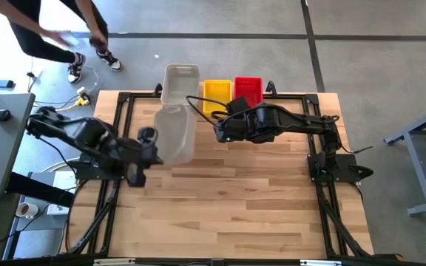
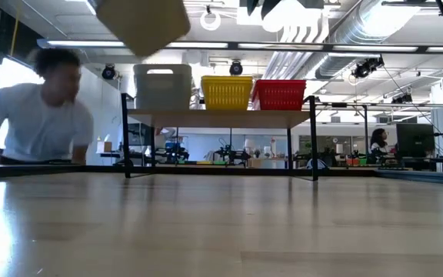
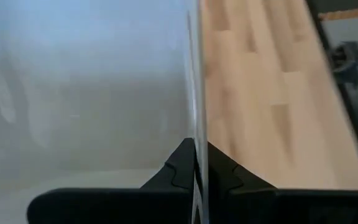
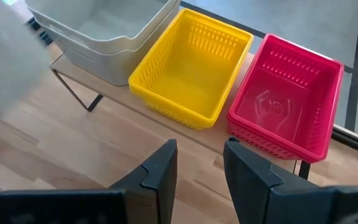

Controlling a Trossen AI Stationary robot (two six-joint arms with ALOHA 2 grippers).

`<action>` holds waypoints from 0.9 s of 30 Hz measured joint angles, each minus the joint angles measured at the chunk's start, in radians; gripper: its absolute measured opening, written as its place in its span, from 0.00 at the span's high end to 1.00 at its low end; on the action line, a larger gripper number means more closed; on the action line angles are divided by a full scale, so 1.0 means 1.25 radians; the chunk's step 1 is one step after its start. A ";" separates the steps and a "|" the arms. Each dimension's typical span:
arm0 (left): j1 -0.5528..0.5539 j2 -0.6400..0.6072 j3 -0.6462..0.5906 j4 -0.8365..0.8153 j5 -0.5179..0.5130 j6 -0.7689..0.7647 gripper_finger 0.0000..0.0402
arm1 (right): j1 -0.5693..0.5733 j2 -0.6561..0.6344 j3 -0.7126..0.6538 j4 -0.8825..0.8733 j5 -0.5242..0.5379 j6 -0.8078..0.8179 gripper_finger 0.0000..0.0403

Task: Stack baskets on shelf by color
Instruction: Stack the gray bin on top of the other gray bin on the shelf

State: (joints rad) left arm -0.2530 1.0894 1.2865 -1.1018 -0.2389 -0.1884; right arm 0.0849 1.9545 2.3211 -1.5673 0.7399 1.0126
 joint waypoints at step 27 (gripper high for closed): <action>0.619 0.152 0.402 -0.108 0.053 0.697 1.00 | -0.001 0.000 0.000 -0.002 -0.003 0.026 0.71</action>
State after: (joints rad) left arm 0.5213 1.2797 1.7885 -1.2367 -0.1730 0.6829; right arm 0.0838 1.9545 2.3211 -1.5700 0.7364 1.0453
